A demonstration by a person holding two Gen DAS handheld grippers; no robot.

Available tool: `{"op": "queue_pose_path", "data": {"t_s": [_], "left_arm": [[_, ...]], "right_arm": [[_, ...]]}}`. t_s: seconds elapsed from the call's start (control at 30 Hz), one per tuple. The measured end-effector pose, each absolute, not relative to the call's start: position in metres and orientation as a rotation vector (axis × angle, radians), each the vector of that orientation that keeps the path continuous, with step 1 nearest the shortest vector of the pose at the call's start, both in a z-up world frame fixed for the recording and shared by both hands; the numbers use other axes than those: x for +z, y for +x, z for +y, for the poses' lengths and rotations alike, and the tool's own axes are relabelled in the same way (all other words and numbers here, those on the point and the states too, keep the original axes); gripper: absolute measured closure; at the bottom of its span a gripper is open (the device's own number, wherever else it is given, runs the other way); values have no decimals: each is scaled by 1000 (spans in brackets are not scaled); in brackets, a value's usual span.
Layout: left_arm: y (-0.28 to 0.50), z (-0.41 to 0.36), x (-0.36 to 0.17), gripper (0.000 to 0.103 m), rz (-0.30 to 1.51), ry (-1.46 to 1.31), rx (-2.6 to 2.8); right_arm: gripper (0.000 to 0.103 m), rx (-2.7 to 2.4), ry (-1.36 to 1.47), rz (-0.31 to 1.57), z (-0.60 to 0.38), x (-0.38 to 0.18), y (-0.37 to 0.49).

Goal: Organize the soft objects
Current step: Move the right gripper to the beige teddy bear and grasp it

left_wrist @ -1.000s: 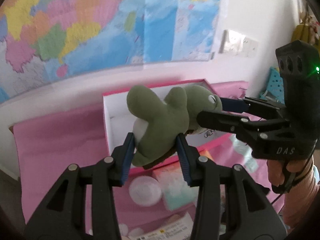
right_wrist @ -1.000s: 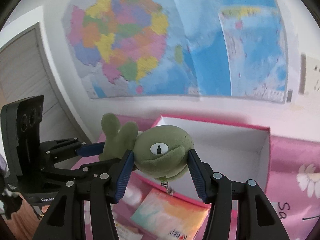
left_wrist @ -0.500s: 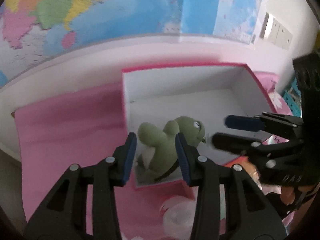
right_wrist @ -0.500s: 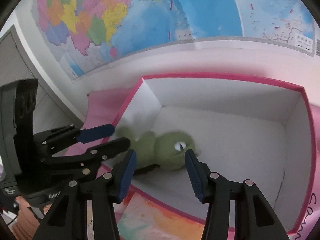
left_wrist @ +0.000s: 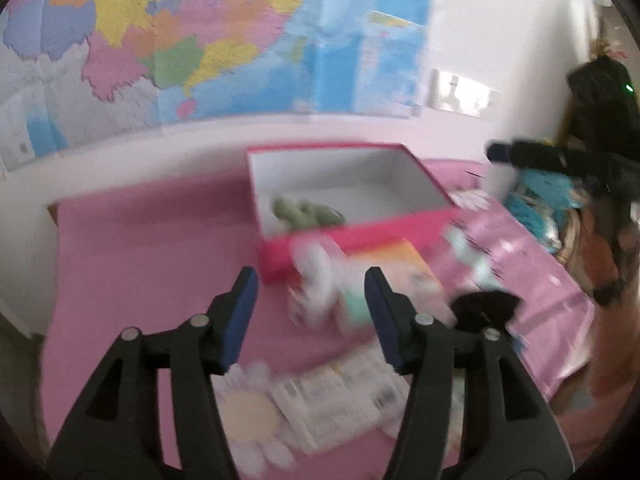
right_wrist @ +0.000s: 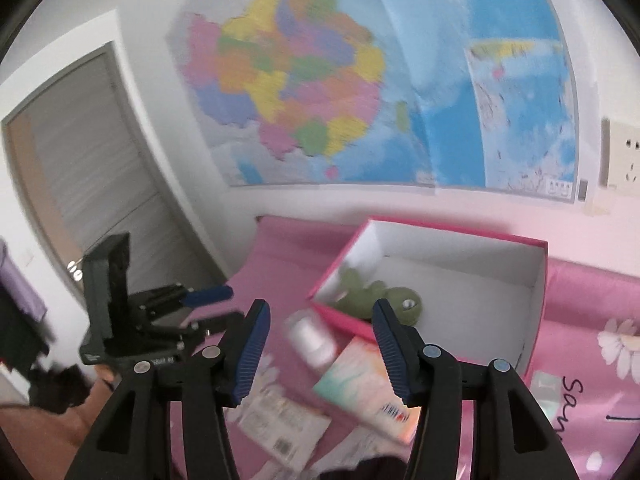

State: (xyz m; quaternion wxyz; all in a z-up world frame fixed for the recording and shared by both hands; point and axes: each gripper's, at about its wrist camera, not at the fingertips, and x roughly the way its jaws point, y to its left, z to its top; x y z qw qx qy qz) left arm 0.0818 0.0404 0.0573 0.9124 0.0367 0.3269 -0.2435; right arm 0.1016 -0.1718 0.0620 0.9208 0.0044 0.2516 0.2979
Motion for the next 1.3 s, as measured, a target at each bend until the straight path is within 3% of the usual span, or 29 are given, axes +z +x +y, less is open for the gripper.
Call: {"op": "queue_pose_path", "data": {"t_s": [0.23,0.43,0.7,0.97,1.07,1.3], "left_arm": [[11,42,-10,45,870,-9,-722],[-23,31,-66,45,1030,109,-671],[-29,33,-75,45,1002,63,-638],[-24,35,-80,45,1015,22,-610],[-23,35,-80,45,1020,11,-607],[-18,46,-68,45,991,-106,-637]], "right_arm": [[47,643,-49,561,-175,37,29],[47,660,-145,761,-165,-30,-12],[47,818,-115,1045,-128,-127,-33],[71,838,-33,1085,-115,-168,-34],[87,814,-65,1054,-110,-168,-37],[94,740,-145,868,-112,-123,-38]]}}
